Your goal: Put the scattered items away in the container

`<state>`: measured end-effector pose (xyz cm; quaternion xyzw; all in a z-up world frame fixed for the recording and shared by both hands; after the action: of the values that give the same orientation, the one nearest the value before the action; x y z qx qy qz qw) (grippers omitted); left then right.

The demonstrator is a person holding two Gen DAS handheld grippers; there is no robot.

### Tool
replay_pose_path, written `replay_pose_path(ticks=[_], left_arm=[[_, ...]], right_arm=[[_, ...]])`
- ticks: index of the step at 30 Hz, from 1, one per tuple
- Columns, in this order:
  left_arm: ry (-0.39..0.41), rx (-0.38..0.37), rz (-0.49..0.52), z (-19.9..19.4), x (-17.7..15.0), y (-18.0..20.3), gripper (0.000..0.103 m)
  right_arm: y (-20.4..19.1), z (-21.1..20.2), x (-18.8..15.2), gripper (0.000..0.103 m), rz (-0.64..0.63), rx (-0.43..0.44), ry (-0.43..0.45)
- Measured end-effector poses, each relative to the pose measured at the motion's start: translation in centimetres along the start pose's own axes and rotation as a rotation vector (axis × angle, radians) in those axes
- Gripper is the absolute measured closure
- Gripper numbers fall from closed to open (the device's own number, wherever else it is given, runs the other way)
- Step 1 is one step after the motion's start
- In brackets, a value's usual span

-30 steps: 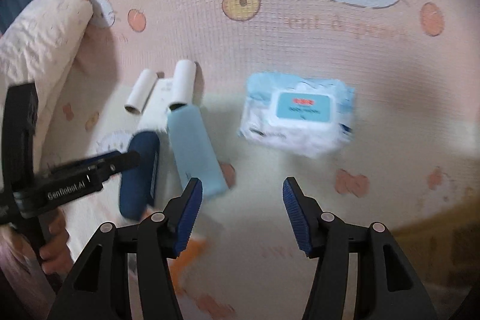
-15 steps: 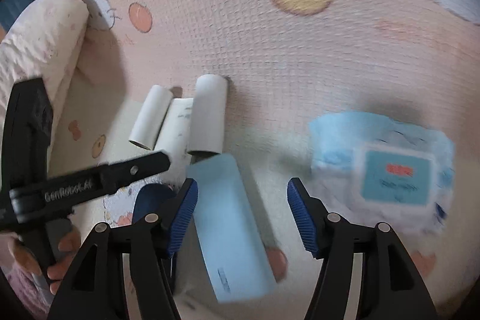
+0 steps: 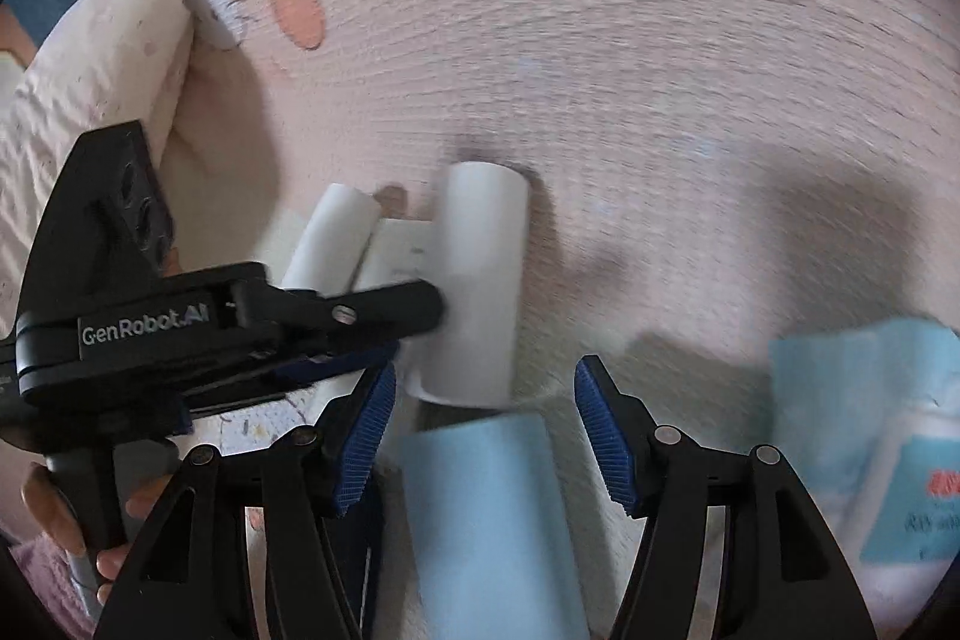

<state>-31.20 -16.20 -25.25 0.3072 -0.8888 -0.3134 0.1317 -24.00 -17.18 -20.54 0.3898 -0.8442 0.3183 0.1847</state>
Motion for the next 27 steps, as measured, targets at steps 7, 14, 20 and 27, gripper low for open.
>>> replay_pose_path(ticks=[7,14,20,27], left_arm=[[-0.009,0.002,0.007,0.5,-0.2,0.3,0.064],[0.02,-0.031,0.037,-0.8,-0.4,1.2,0.066],[0.024,-0.076,0.065,-2.4,-1.0,3.1,0.066],[0.011,-0.108,0.101,-3.6,-3.0,5.2,0.066]], right_arm=[[-0.8,2.1,0.2,0.055,-0.039,0.036,-0.023],[-0.2,1.8,0.8,0.064,-0.013,0.009,0.035],[-0.2,-1.4,1.0,0.064,-0.094,-0.035,0.089],[0.1,-3.8,0.6,0.064,-0.107,-0.065,0.099]])
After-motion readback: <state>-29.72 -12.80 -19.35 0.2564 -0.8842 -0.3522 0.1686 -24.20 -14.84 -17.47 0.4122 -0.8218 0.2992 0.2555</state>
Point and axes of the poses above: each gripper's, at about its wrist camera, not at the fingertips, and z roughly the way its jaws point, y to its right, x to its top, the point moved 9 cm from there along z, roughly the way its jaws point, and after that the axes turned 10 degrees about -z, right-handed, at the moved point
